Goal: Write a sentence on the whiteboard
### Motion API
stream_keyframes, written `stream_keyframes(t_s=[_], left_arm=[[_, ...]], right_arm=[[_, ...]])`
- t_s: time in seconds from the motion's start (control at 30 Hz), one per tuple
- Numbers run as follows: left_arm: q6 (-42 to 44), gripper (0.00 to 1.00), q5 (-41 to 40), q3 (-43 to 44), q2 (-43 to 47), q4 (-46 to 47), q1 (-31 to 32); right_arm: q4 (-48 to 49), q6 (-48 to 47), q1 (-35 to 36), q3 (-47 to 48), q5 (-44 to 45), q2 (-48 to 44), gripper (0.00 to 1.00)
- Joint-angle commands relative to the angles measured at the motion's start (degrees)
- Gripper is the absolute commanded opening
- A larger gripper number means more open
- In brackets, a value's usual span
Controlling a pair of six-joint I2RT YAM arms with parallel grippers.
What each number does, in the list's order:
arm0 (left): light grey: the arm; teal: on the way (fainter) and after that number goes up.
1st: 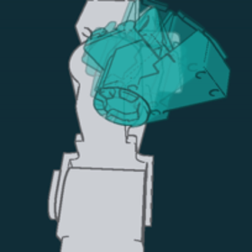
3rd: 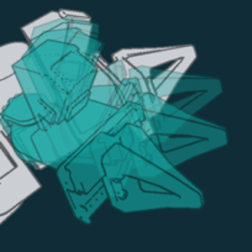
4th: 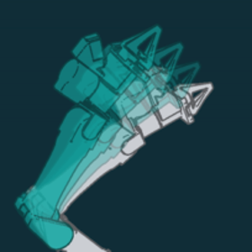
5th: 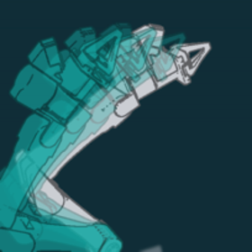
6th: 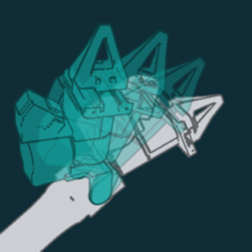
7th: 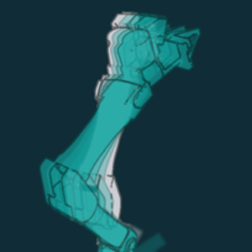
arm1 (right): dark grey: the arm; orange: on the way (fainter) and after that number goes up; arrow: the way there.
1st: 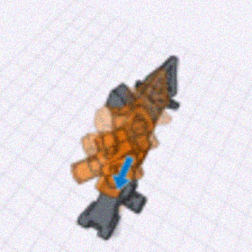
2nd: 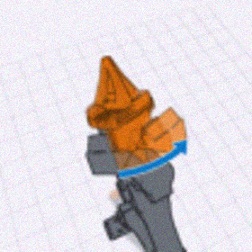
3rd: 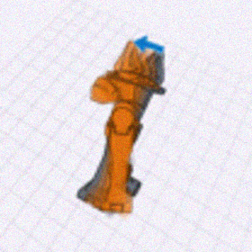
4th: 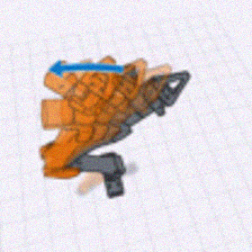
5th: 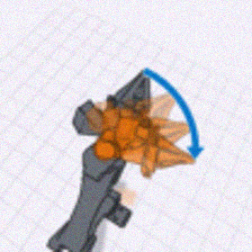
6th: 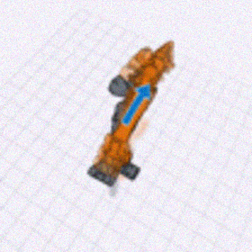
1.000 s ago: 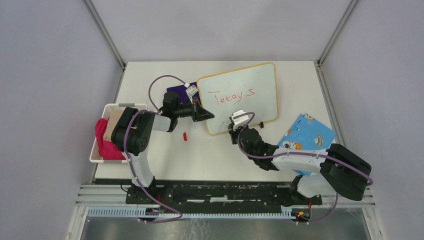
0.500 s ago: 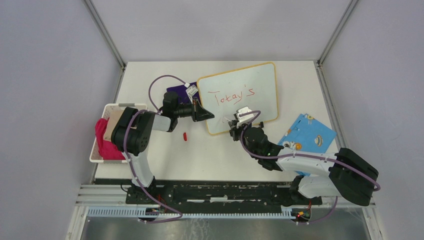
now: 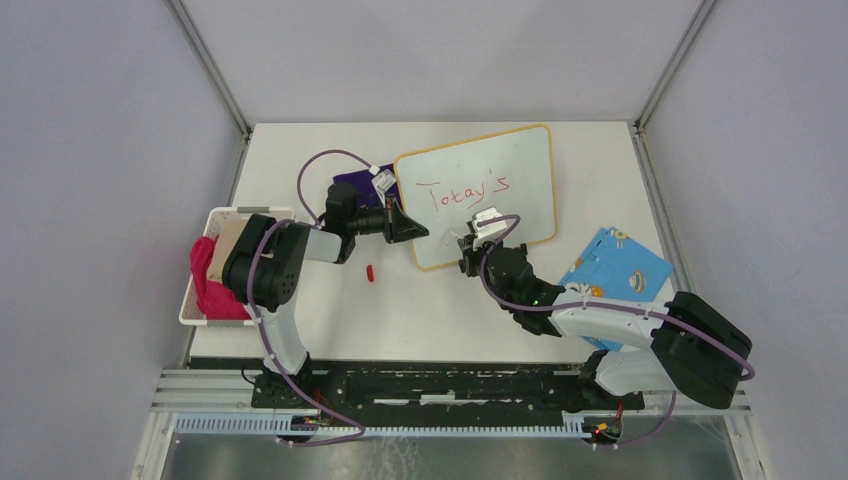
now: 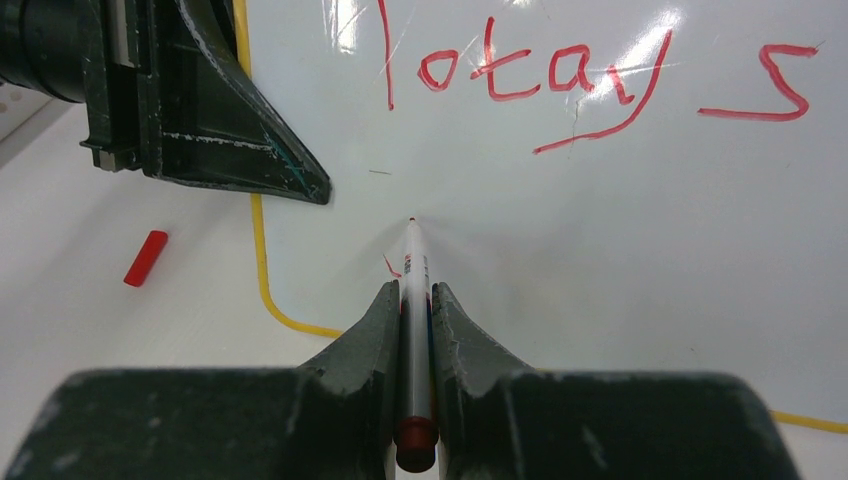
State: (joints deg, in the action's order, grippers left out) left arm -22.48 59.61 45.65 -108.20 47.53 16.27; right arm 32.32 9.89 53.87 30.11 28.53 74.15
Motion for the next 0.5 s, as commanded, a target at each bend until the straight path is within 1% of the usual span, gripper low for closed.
stream_keyframes(t_s=[0.0, 0.47], left_arm=[[4.8, 0.02, -5.9, 0.0, -1.2, -7.1, 1.0], [4.9, 0.02, -6.0, 0.1, -1.1, -7.2, 1.0]], right_arm=[[1.3, 1.4, -0.1, -0.9, -1.1, 0.1, 0.00], [-0.4, 3.0, -0.1, -2.7, -1.5, 0.9, 0.00]])
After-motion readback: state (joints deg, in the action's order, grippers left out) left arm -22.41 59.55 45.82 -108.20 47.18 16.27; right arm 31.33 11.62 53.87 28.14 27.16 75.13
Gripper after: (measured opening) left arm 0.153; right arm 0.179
